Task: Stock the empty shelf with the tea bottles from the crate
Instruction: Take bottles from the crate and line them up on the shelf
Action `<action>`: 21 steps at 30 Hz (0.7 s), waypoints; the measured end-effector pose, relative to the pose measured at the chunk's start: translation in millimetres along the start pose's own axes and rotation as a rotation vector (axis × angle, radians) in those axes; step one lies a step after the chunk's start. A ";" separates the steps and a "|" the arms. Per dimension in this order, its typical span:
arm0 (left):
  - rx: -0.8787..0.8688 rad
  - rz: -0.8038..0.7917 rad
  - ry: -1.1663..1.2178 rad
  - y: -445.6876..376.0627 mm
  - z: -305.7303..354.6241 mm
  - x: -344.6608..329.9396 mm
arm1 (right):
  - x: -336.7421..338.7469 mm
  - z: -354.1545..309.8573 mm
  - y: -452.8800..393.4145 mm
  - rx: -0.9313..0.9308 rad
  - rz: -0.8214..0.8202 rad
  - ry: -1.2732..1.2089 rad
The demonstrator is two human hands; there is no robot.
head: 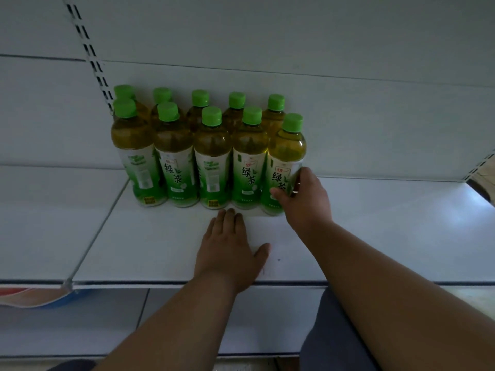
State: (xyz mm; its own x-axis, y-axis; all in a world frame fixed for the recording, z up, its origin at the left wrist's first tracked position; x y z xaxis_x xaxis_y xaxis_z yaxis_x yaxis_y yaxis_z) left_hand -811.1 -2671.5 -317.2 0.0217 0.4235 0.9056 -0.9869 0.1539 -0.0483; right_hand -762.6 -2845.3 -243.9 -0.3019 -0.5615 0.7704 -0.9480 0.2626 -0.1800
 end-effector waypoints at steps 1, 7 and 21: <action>0.000 0.003 -0.001 -0.1 0.0 0.5 | -0.8 -0.7 -2.7 0.000 -0.002 0.005; 0.001 0.003 0.014 0.1 0.9 1.9 | -6.2 -0.1 -10.4 -0.047 -0.048 -0.009; 0.110 0.318 0.040 105.6 -65.2 104.8 | -40.7 -120.3 130.5 0.555 -0.194 0.120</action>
State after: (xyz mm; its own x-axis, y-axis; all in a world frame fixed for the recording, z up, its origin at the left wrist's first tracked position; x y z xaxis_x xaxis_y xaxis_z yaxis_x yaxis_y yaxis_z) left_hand -902.6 -2552.6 -254.9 -0.2858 0.4698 0.8352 -0.9566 -0.0878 -0.2779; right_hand -861.8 -2693.8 -225.2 -0.1354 -0.4576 0.8788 -0.9056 -0.3027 -0.2972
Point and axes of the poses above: each hand's wrist, its own y-axis away from the middle knuckle, its own x-axis out of the back of the hand, z = x × y, the point moved 10 cm from there along -y, towards the middle knuckle, and after that the axes turned 9 degrees about y, right-handed, at the moved point
